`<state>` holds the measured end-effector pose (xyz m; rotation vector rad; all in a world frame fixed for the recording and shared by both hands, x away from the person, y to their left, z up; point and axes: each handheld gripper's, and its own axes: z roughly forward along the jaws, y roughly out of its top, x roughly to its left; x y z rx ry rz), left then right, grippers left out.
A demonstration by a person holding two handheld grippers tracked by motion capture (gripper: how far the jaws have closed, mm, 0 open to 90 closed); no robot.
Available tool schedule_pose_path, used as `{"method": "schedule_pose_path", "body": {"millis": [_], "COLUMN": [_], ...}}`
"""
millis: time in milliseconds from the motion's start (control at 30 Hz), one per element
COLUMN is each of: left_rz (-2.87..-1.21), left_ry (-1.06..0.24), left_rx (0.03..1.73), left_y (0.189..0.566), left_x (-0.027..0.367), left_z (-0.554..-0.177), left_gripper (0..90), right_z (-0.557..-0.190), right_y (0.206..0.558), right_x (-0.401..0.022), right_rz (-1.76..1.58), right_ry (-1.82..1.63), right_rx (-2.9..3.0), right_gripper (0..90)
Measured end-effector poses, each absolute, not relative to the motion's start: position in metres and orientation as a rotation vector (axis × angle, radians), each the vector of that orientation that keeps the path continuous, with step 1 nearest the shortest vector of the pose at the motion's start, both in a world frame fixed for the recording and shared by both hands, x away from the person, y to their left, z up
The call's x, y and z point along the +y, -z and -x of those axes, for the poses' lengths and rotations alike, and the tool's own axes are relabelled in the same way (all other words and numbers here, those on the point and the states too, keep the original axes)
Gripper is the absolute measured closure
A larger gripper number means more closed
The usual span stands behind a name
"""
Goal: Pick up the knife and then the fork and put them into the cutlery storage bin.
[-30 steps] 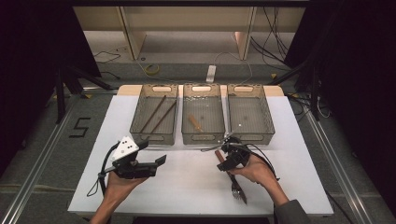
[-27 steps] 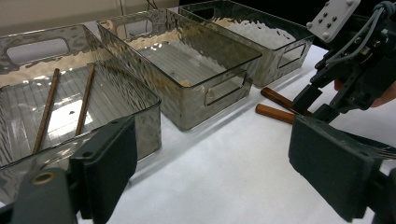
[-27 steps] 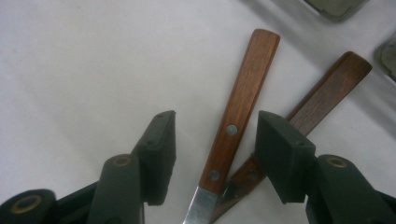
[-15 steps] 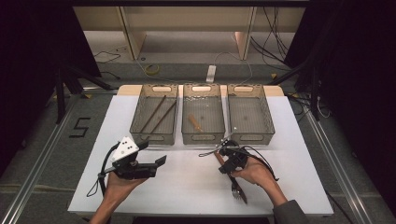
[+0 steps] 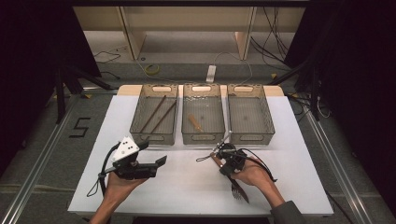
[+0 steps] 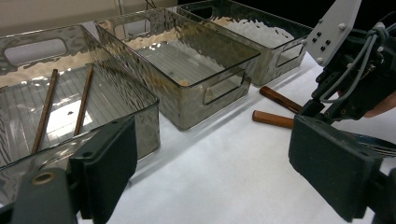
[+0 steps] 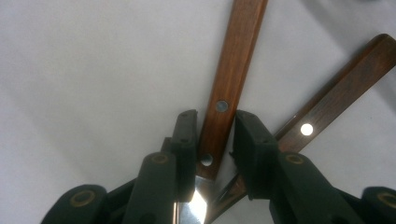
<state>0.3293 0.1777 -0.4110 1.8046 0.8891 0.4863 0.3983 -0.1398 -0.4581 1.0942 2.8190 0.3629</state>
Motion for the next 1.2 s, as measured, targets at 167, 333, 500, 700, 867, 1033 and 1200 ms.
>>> {"method": "schedule_pose_path", "body": {"millis": [167,333,500,700,867,1033,1200], "left_rz": [-1.805,-1.805,-1.806,-1.804,-1.806,-1.805,-1.805], "left_ry": [-0.486,-0.488,-0.49,-0.49,-0.49,-0.491,-0.491], "left_rx": [0.889,0.89,0.889,0.889,0.889,0.89,0.891], "left_y": [0.411,0.411,0.411,0.411,0.411,0.411,0.411], "left_x": [0.178,0.178,0.178,0.178,0.178,0.178,0.178], "left_z": [-0.329,-0.329,-0.329,-0.329,-0.329,-0.329,-0.329], "left_gripper": [15.5,15.5,15.5,15.5,15.5,15.5,15.5], "right_z": [-0.398,-0.398,-0.398,-0.399,-0.399,-0.399,-0.4], "right_y": [0.458,0.458,0.458,0.456,0.454,0.451,0.448], "right_x": [-0.139,-0.14,-0.141,-0.142,-0.144,-0.146,-0.149], "right_rz": [-1.082,-1.082,-1.075,-1.064,-1.069,-1.076,-1.075], "right_ry": [-0.363,-0.374,-0.382,-0.402,-0.436,-0.479,-0.526], "right_rx": [2.824,2.83,2.832,2.829,2.815,2.814,2.802], "right_gripper": [74.8,76.5,76.9,77.1,77.2,77.4,77.5]}}
